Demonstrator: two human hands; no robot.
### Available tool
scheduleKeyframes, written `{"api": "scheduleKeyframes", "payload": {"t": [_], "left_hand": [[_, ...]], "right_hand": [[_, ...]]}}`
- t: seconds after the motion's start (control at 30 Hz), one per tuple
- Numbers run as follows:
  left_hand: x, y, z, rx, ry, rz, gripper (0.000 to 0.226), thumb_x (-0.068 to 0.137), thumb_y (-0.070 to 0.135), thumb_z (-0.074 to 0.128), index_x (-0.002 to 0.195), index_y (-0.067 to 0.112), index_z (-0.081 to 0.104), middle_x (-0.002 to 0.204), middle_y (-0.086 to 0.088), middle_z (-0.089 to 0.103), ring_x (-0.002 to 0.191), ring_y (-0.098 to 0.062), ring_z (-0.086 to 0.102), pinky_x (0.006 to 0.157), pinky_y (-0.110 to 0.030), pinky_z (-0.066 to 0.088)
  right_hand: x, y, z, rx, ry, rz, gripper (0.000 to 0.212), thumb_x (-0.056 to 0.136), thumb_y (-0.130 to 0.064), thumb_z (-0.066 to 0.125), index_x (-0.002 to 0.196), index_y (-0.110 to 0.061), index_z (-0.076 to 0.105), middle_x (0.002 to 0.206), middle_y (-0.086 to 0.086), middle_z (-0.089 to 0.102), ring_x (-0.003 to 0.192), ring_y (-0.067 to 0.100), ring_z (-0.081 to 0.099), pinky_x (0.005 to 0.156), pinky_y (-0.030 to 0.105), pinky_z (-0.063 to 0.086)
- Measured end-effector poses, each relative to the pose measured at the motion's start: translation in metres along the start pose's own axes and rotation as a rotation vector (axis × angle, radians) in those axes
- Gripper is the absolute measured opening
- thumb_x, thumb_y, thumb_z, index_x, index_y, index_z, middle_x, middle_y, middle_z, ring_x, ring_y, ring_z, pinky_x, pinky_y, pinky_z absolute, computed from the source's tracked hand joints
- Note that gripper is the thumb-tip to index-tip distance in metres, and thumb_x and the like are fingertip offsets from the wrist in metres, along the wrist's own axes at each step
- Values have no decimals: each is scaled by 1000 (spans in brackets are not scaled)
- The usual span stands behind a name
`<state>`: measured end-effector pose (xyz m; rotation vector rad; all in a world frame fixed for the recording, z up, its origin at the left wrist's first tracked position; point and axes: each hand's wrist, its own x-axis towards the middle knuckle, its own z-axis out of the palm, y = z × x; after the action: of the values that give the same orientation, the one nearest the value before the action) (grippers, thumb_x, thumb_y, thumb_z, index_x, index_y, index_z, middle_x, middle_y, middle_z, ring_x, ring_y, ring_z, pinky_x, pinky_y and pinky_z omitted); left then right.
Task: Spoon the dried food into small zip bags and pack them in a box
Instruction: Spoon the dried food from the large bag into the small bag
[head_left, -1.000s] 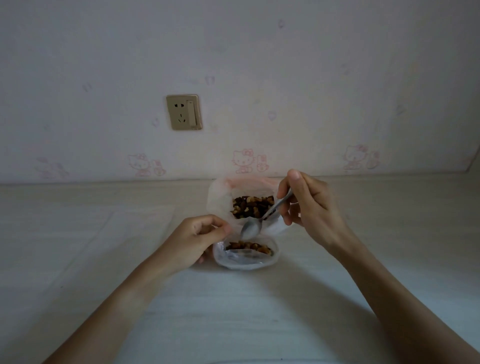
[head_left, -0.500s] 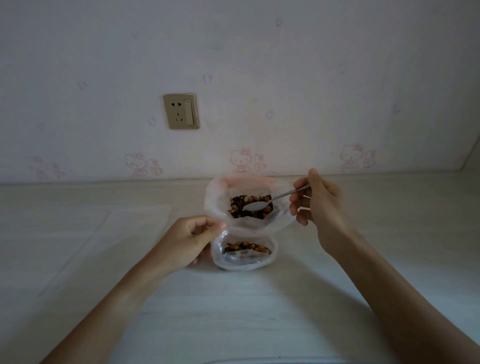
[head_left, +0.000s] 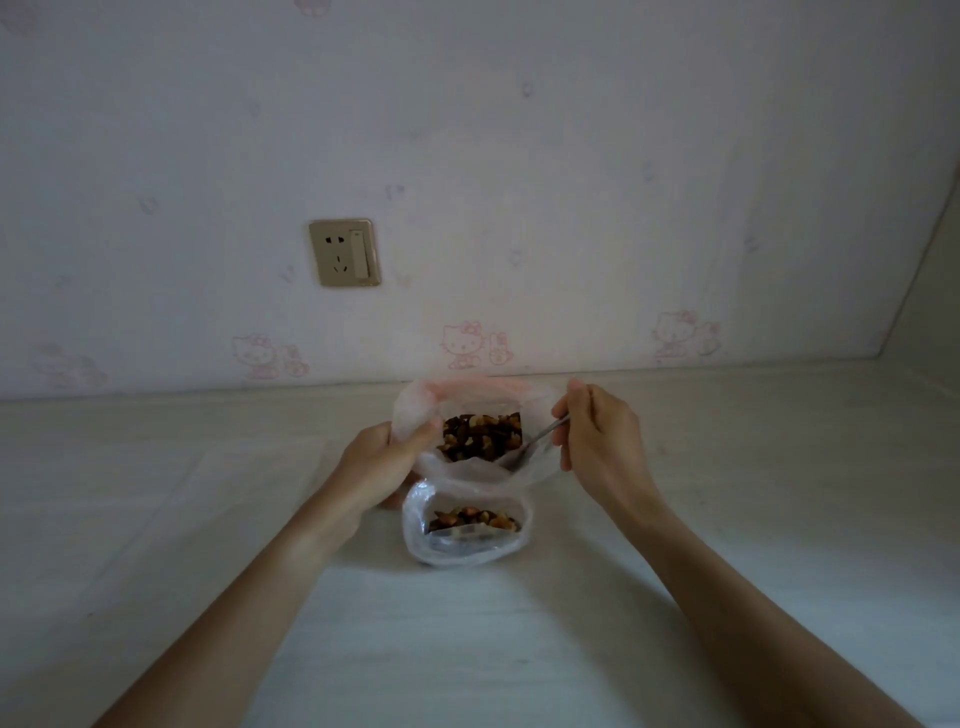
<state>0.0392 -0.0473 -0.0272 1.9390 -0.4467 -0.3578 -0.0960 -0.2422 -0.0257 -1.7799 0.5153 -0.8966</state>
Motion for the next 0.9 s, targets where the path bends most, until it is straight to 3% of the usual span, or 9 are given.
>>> {"api": "scheduleKeyframes", "payload": {"t": [0.07, 0.13, 0.3, 0.5, 0.77, 0.9], "left_hand": [[6, -2, 6, -9, 15, 35, 27, 94, 44, 70, 95, 19, 79, 85, -1, 81, 86, -22, 77, 79, -38, 59], [10, -7, 9, -25, 32, 62, 23, 92, 38, 73, 92, 16, 79, 85, -4, 81, 87, -26, 77, 84, -43, 59], [11, -19, 9, -105, 52, 118, 31, 92, 43, 76, 88, 13, 80, 81, -4, 81, 77, -21, 78, 70, -33, 56], [8, -14, 13, -128, 109, 144, 30, 87, 40, 81, 82, 10, 76, 75, -6, 79, 62, -13, 72, 58, -27, 53], [5, -7, 14, -141, 116, 136, 24, 88, 33, 80, 83, 10, 77, 76, -9, 78, 67, -18, 70, 65, -35, 52], [2, -4, 13, -145, 87, 154, 38, 89, 37, 79, 94, -1, 74, 83, -21, 75, 70, -20, 66, 66, -35, 50]], "right_hand": [[-3, 1, 4, 36, -57, 38, 45, 111, -33, 38, 83, -9, 63, 63, 5, 68, 42, 11, 54, 42, 20, 41], [-4, 2, 5, 84, -118, 95, 44, 111, -34, 39, 87, -8, 64, 70, 11, 71, 46, 16, 57, 38, 19, 37], [0, 2, 1, 198, -193, 259, 44, 111, -37, 40, 101, -2, 64, 72, 8, 74, 51, 18, 59, 37, 26, 37], [-4, -1, 4, 195, -278, 282, 40, 112, -32, 40, 106, -2, 66, 78, 5, 77, 56, 16, 62, 40, 26, 41], [-4, -2, 1, 213, -302, 331, 37, 111, -27, 41, 108, -2, 68, 89, 11, 79, 62, 19, 65, 45, 27, 45], [-2, -1, 0, 232, -290, 355, 38, 112, -27, 40, 108, -2, 68, 90, 13, 79, 63, 21, 64, 46, 30, 43]]}}
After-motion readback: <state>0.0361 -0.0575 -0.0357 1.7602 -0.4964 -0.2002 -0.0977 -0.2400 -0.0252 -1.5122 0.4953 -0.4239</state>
